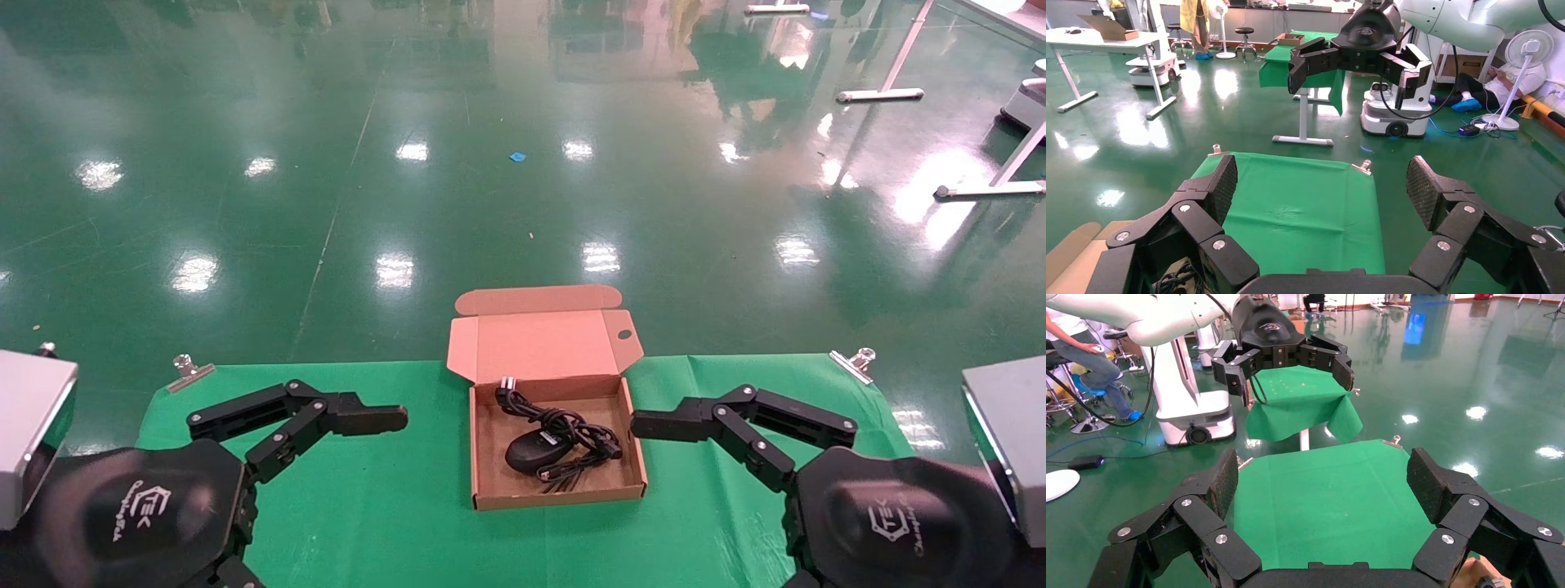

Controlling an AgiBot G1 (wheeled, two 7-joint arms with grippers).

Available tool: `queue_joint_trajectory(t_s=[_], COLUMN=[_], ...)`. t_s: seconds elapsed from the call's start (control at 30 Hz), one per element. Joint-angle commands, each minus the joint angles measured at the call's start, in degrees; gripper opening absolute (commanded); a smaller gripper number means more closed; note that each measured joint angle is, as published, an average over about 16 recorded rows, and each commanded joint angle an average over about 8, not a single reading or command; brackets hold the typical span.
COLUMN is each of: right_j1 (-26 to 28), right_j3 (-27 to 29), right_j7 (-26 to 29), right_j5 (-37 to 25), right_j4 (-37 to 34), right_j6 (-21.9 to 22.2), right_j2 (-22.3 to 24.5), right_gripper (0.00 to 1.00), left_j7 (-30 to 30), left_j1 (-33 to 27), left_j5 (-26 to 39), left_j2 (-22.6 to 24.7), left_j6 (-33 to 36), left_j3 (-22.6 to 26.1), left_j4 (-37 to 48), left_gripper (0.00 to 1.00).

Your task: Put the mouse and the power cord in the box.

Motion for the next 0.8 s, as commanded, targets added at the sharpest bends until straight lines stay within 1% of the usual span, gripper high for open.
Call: queue_joint_trajectory(t_s=[0.03,0.8], right_j1=[0.0,0.2], right_j3=[0.0,-0.2], right_j7=[0.0,-0.1], right_j5=[0.0,-0.2], right_j4=[-0.1,-0.3], right_j6=[0.0,0.1], right_j2=[0.0,-0.1], right_gripper=[1.00,1.00], left_j7=[0.0,0.0], left_j1=[0.0,-0.1], left_j5=[0.0,0.2], left_j2=[0.0,0.1], left_j6=[0.0,-0.2], left_j3=[0.0,0.1], left_j4=[0.0,0.1], left_gripper=[1.00,1.00])
